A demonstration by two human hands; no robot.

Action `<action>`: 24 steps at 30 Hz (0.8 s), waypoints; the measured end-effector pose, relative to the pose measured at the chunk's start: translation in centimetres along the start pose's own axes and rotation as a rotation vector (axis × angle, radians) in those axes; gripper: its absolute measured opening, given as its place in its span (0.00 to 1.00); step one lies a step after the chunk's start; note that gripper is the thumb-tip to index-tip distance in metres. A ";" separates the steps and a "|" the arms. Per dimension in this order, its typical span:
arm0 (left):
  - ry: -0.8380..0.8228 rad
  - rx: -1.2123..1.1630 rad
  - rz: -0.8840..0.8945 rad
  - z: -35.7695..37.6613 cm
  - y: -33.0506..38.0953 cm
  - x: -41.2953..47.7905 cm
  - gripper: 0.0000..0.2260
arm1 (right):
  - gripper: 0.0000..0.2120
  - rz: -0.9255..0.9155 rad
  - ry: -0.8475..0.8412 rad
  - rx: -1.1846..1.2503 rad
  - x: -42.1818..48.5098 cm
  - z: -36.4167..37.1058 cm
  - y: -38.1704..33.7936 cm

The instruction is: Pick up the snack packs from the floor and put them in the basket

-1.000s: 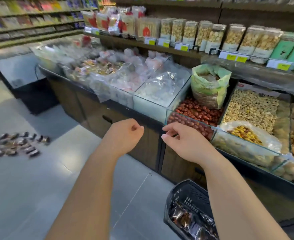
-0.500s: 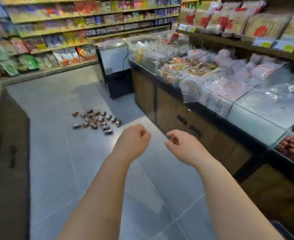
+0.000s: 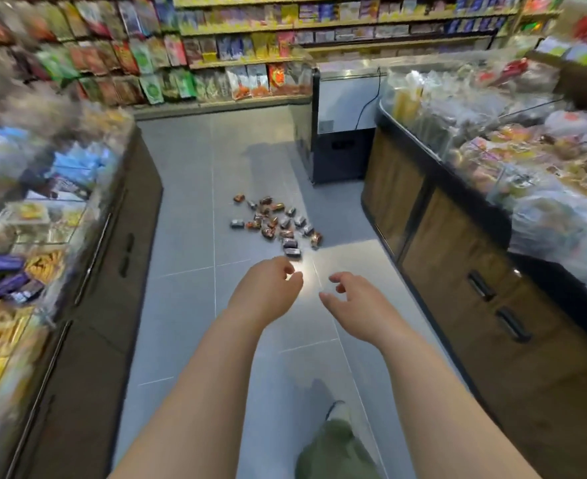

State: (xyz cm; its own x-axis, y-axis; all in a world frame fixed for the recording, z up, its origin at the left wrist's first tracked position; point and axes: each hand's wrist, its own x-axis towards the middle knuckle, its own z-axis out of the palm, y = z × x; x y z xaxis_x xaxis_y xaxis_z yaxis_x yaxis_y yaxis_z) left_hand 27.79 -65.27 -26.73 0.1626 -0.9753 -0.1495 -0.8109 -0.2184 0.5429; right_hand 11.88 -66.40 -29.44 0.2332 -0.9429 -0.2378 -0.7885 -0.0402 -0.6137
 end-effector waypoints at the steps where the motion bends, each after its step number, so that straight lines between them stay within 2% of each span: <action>1: 0.009 0.001 -0.023 -0.3 -0.4 1.8 0.15 | 0.23 -0.015 -0.008 0.006 2.1 -0.1 -0.4; 13: 0.079 -0.027 -0.247 -3.5 -1.7 22.9 0.16 | 0.20 -0.158 -0.129 0.054 25.9 -4.5 -5.0; 24: 0.094 0.034 -0.296 -7.1 -7.7 40.2 0.19 | 0.18 -0.207 -0.129 0.034 44.8 -2.7 -11.2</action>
State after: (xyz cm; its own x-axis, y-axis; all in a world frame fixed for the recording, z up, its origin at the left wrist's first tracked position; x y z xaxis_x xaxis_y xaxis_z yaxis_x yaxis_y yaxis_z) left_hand 44.59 -102.99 -31.02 0.4442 -0.8687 -0.2192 -0.7386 -0.4936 0.4592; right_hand 29.64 -109.08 -31.14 0.4601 -0.8656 -0.1977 -0.6976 -0.2147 -0.6835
